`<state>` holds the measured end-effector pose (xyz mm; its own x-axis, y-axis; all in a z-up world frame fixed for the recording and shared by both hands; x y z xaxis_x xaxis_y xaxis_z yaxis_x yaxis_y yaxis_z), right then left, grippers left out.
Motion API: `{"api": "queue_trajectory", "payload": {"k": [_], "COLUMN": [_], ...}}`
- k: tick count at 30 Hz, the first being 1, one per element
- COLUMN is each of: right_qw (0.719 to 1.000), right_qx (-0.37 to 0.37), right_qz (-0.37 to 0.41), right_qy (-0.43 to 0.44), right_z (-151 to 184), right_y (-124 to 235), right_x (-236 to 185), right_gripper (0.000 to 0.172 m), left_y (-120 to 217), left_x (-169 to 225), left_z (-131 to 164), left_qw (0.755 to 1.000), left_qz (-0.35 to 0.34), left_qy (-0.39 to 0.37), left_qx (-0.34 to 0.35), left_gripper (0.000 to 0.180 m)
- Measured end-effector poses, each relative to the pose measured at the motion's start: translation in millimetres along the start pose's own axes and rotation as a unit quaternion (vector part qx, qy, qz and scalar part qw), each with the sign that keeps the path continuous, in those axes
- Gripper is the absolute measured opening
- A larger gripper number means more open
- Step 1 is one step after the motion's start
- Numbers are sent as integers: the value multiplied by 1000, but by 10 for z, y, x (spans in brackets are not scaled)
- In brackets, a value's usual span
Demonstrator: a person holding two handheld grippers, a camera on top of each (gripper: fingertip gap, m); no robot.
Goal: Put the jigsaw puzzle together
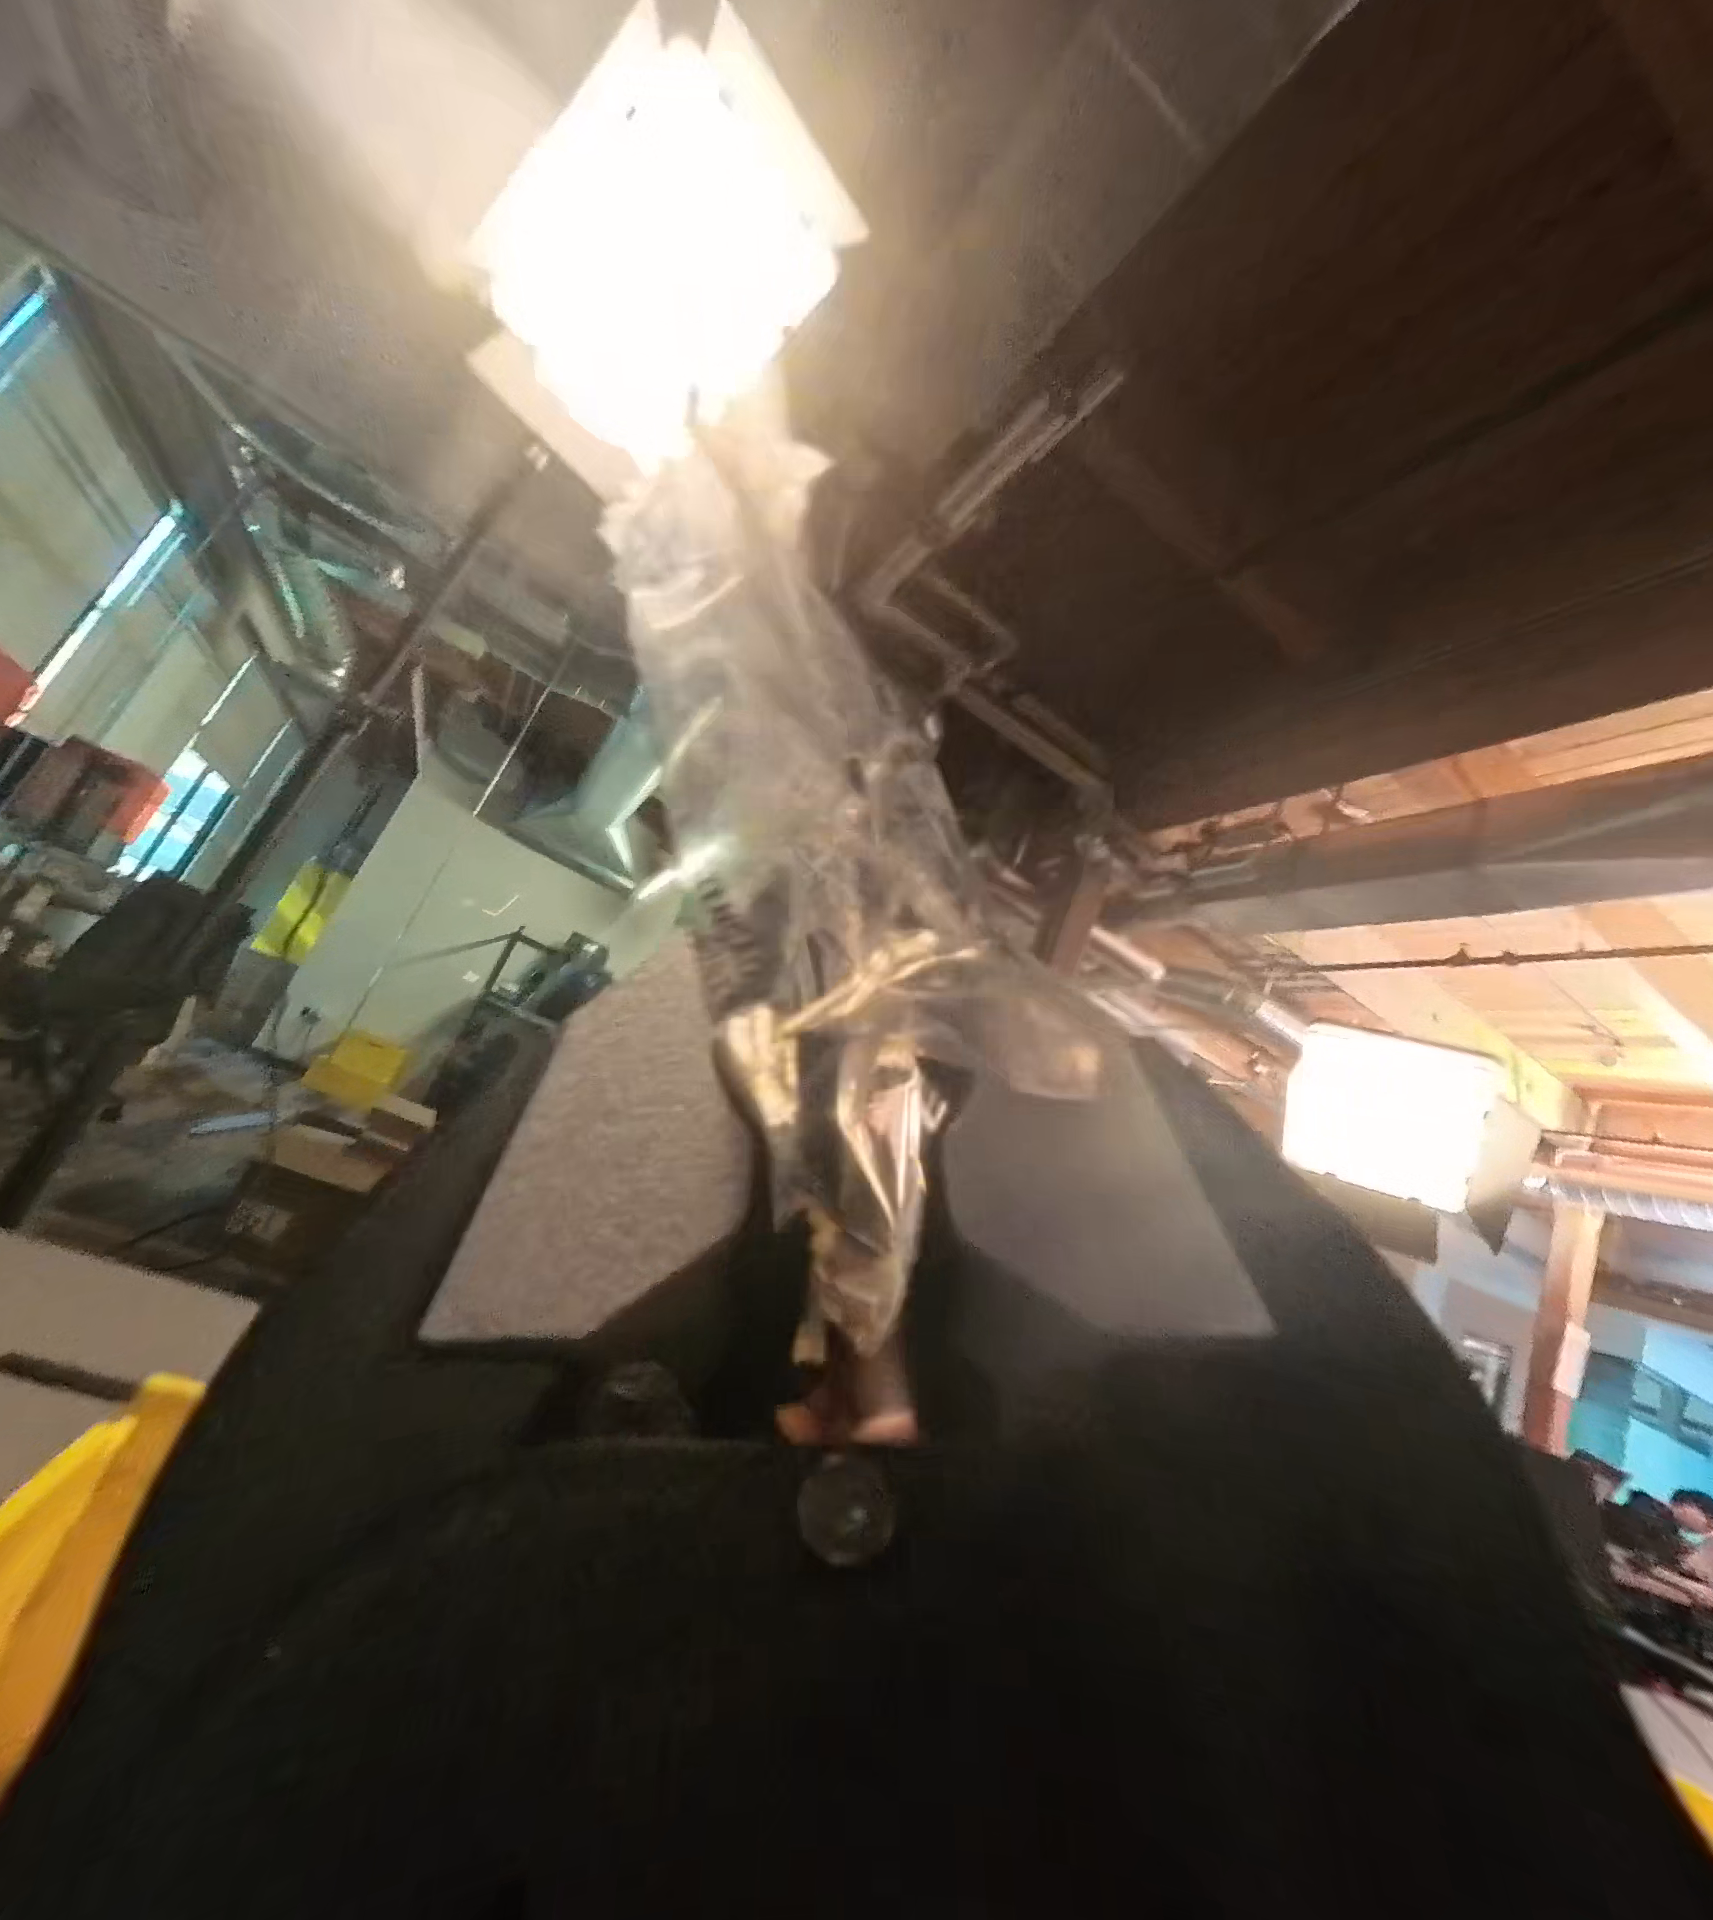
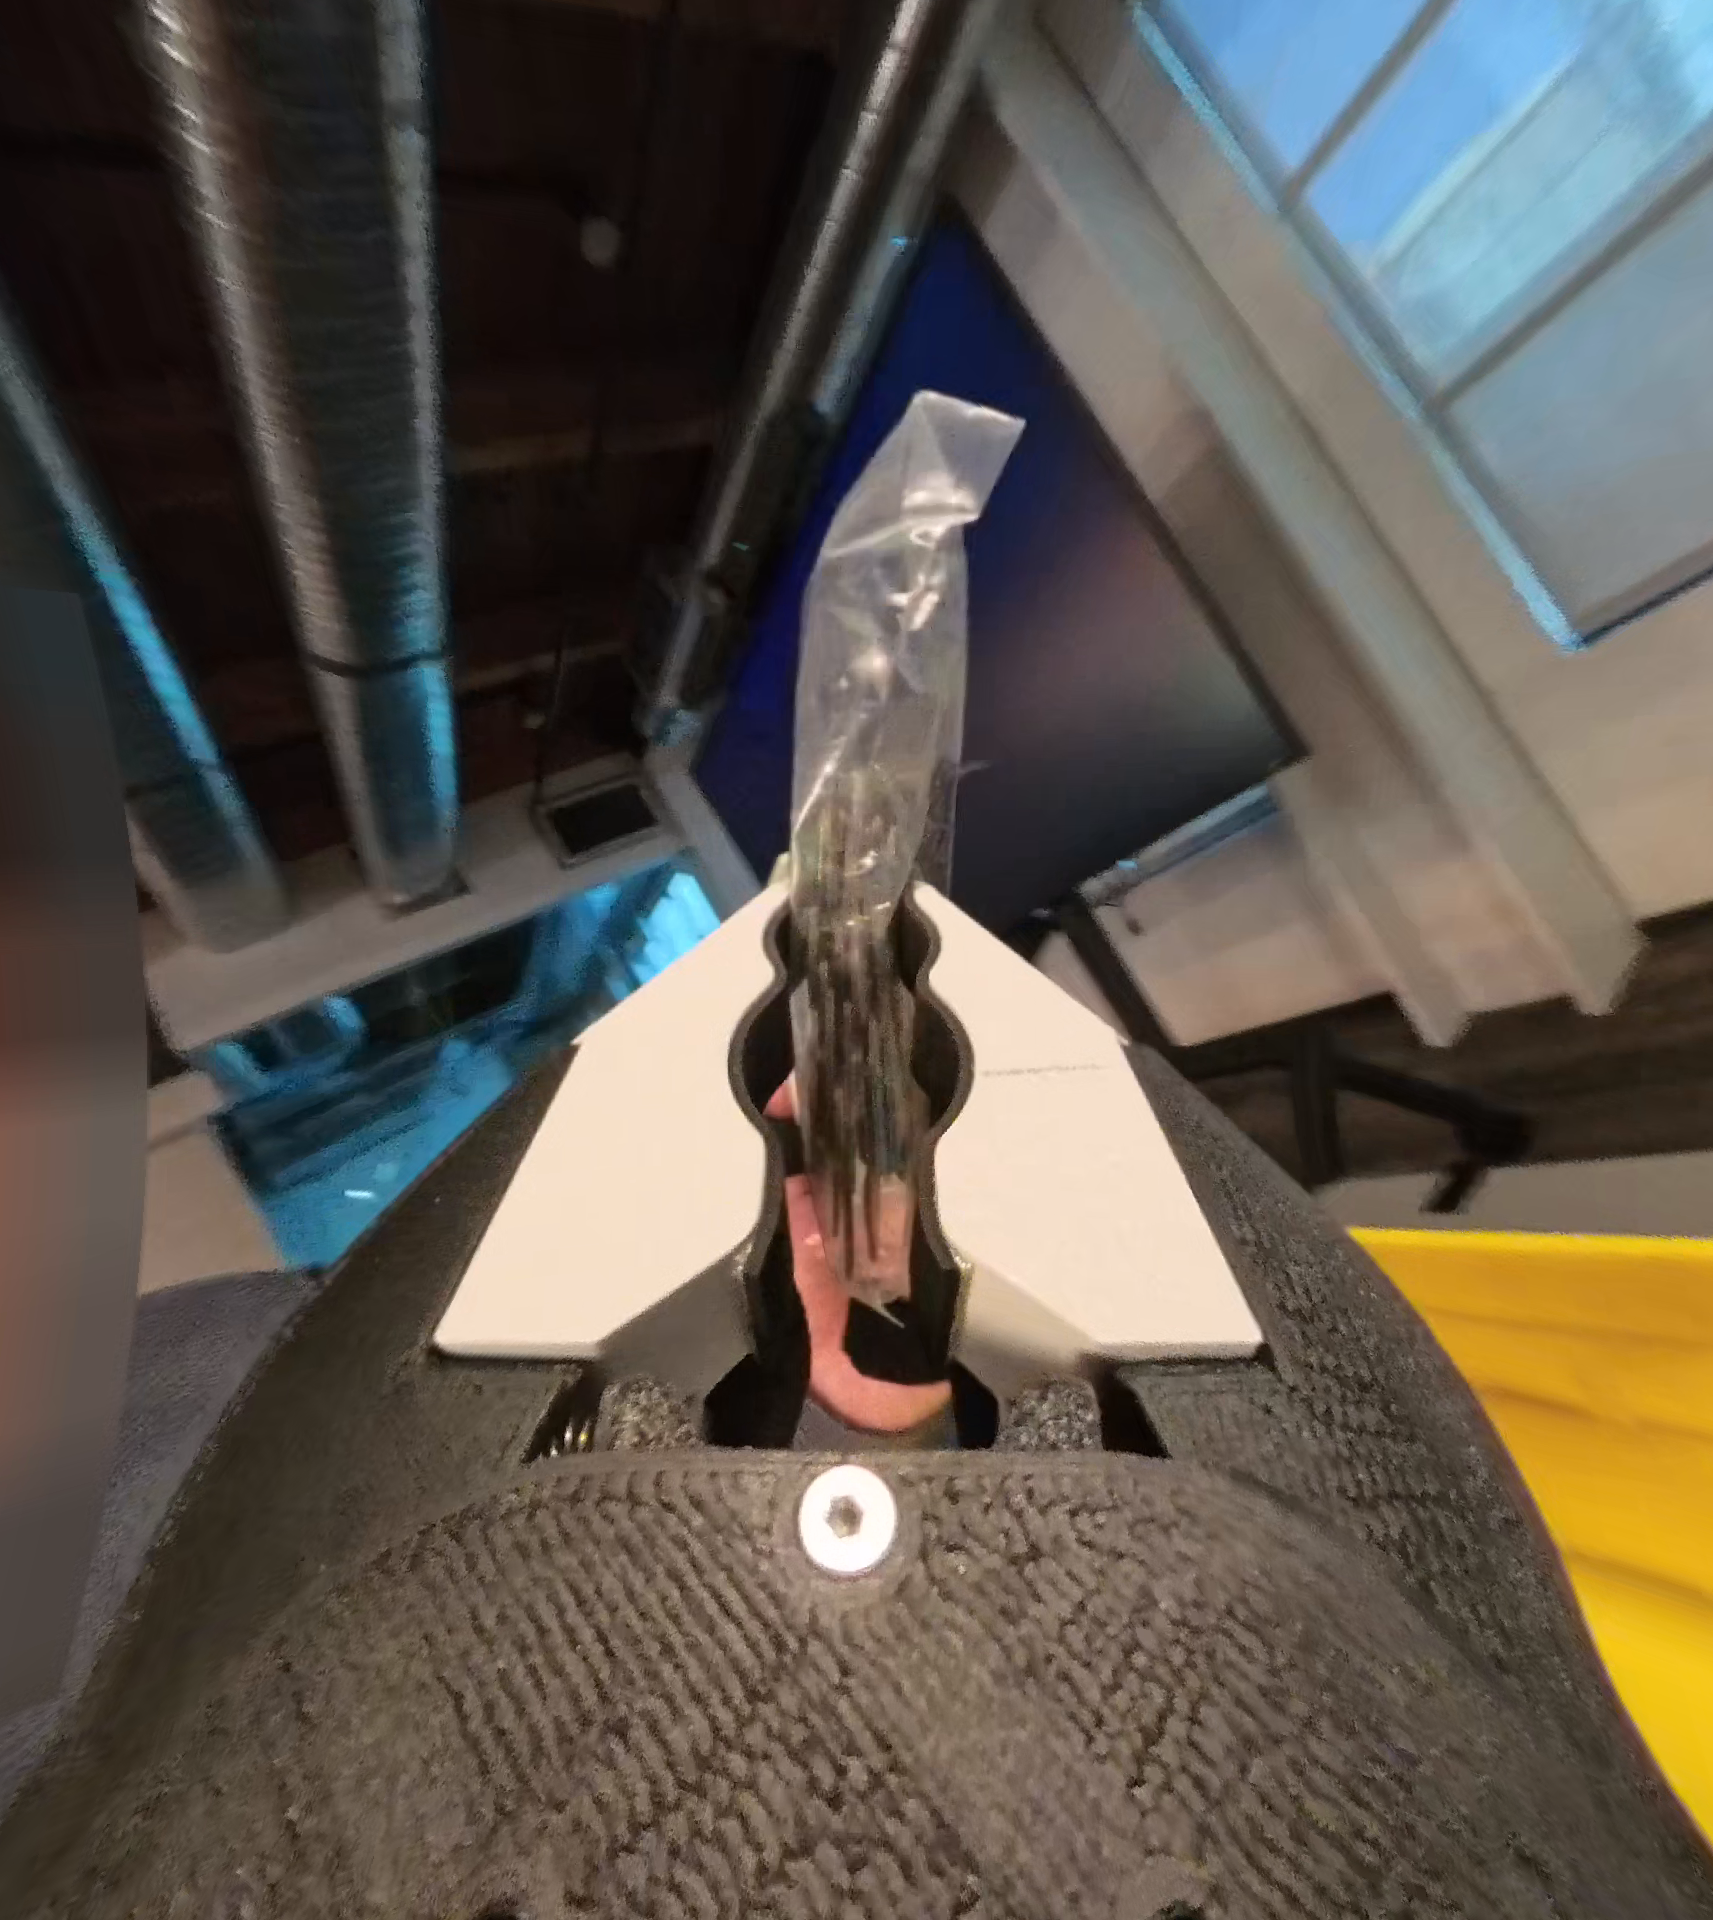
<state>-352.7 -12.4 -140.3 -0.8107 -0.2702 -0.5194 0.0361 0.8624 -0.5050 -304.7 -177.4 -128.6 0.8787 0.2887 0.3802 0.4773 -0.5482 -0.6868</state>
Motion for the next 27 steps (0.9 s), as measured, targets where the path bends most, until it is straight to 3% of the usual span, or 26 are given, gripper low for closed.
{"api": "queue_trajectory", "payload": {"k": [1, 5, 7, 10, 14, 17, 19, 20, 21, 25, 27], "right_qw": [999, 959, 924, 886, 859, 858, 859, 857, 860, 893, 898], "right_qx": [-10, -114, -177, -243, -283, -296, -294, -285, -263, -162, -158], "right_qz": [33, 202, 254, 270, 240, 215, 205, 211, 214, 209, 220], "right_qy": [25, 165, 224, 288, 352, 360, 366, 374, 382, 363, 347], "right_z": [-21, -58, -27, 56, 190, 262, 282, 265, 230, 32, -2], "right_y": [36, 195, 230, 178, 12, -77, -104, -104, -105, -58, 19], "right_x": [-13, -126, -214, -330, -407, -404, -397, -384, -385, -462, -412], "right_gripper": [14, 14, 14, 14, 12, 13, 12, 14, 15, 59, 63], "left_y": [52, 422, 552, 451, 136, -11, -40, -49, -63, -53, -23], "left_x": [-48, -305, -336, -215, -8, -42, -78, -49, -30, -83, -112], "left_z": [3, -52, -107, -118, 85, 218, 287, 297, 277, 134, 96], "left_qw": [1000, 972, 952, 933, 890, 873, 868, 871, 881, 916, 930], "left_qz": [-20, -176, -212, -177, -58, -19, 14, 52, 73, 48, 46], "left_qy": [-10, -127, -184, -257, -323, -284, -227, -194, -176, -192, -154], "left_qx": [-19, -90, -118, -178, -317, -397, -442, -448, -433, -348, -331], "left_gripper": [36, 93, 99, 104, 86, 74, 54, 18, 0, 0, 0]}}
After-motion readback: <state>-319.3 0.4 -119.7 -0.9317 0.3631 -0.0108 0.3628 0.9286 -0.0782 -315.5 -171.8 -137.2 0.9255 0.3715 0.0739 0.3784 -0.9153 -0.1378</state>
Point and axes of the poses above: each gripper's, where its closed fingertips meet, y back along the fingers, z out of its underside, x = y × z across the jaws, the point moved 7 cm from there along y, back along the fingers, and after that the axes turned 1 degree about -x, right-handed, at the moved point
